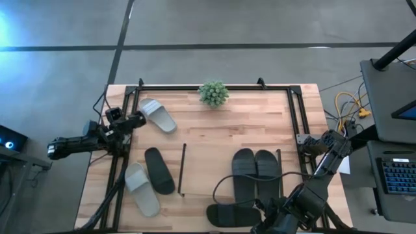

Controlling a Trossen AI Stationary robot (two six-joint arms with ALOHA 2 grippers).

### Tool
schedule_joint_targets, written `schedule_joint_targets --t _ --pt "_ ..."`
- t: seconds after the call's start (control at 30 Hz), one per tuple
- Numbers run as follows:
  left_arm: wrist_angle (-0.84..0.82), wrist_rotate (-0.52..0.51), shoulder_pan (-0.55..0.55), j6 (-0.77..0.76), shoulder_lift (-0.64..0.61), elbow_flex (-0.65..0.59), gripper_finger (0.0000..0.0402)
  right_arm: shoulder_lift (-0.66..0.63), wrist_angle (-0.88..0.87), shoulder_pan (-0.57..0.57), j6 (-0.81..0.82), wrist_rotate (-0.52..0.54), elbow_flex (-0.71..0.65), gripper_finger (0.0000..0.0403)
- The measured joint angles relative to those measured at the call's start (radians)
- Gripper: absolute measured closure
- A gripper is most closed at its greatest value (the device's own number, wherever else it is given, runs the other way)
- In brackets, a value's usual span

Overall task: Pick and place slides into the shelf
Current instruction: Put the black slipper on the shelf

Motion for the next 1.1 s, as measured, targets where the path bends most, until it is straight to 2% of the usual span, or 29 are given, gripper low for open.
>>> schedule_joint_targets --t 0.3,0.53,0.67,0.87,1.1 --pt "-0.046 0.046 0.000 -0.031 0.004 -0.003 0.0278 0.080 0.224 0.100 0.174 0.175 -0.003 0.0197" --pt "-0.045 0.092 0.000 -0.031 0.008 -0.003 0.0278 0.237 0.367 0.127 0.233 0.215 -0.003 0.0197" --pt "-0.046 0.094 0.000 -0.031 0.009 -0.003 0.0278 0.306 0.361 0.124 0.232 0.307 0.010 0.0197" --pt "-0.057 0.095 0.000 -0.031 0.010 -0.003 0.0278 0.364 0.332 0.122 0.266 0.523 0.011 0.0197" --pt "-0.064 0.097 0.000 -0.031 0.011 -0.003 0.0278 0.406 0.272 0.109 0.267 0.535 0.011 0.0197"
